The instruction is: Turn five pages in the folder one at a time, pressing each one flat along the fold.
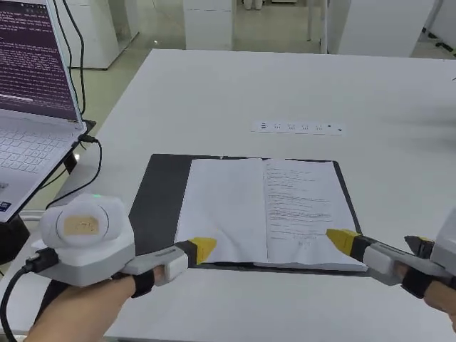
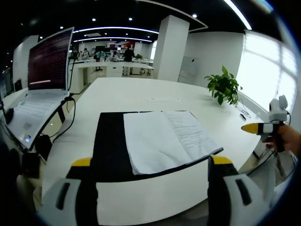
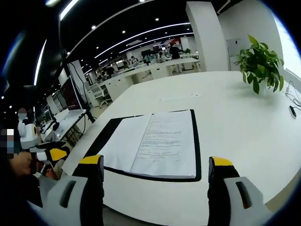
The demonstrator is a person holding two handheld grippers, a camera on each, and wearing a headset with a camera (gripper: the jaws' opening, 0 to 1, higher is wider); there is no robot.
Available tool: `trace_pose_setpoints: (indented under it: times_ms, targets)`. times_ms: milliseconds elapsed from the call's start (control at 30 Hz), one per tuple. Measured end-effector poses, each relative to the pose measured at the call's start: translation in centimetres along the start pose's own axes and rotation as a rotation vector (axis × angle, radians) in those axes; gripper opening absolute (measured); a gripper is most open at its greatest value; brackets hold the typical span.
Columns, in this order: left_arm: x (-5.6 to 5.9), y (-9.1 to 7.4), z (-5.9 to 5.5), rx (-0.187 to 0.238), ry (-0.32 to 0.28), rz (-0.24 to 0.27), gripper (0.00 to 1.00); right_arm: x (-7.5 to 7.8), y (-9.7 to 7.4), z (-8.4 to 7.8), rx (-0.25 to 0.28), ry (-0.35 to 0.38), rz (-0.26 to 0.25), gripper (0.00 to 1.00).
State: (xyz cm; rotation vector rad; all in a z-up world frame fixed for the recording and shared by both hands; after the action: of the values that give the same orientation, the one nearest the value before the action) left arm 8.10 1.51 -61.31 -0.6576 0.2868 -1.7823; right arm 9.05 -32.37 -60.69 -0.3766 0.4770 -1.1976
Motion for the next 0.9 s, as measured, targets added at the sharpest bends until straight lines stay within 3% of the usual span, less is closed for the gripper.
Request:
trace_pose_setpoints:
  times_ms: [100,367,567,900]
  targets:
    - [-0.2,-0.5,0.0,-0.015,0.023,0.015,0.99,-0.1,0.0,-0.2,-0.020,-0.015,0.009,1.00]
    - [-0.7,-2.2,0.6,0.003,0.065,0.043,0.99,0.0,-0.6,-0.3,-0.013,-0.019,0.019,1.00]
    - [-0.9,-3.2,0.8,0.008,0.068,0.058,0.99,-0.4,-0.9,-0.5,-0.008,-0.009,0.035,1.00]
    - [-0.8,-3.4,0.5,-0.008,0.046,0.064,0.99,-0.8,-1.3,-1.0,-0.012,0.003,0.061,1.00]
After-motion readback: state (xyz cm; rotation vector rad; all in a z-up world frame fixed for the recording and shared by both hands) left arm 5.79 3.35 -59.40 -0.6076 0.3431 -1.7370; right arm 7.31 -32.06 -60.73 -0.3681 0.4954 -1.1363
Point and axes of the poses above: the centre of the closed fingertips' face, and the gripper's own axes: y roughly forward along the fingers, x roughly to its right, z roughly out of its top, the point moved 7 cm from there along -y, roughly backward along the fingers, and after that the axes turned 7 degrees about -y, right-handed, at the moved point
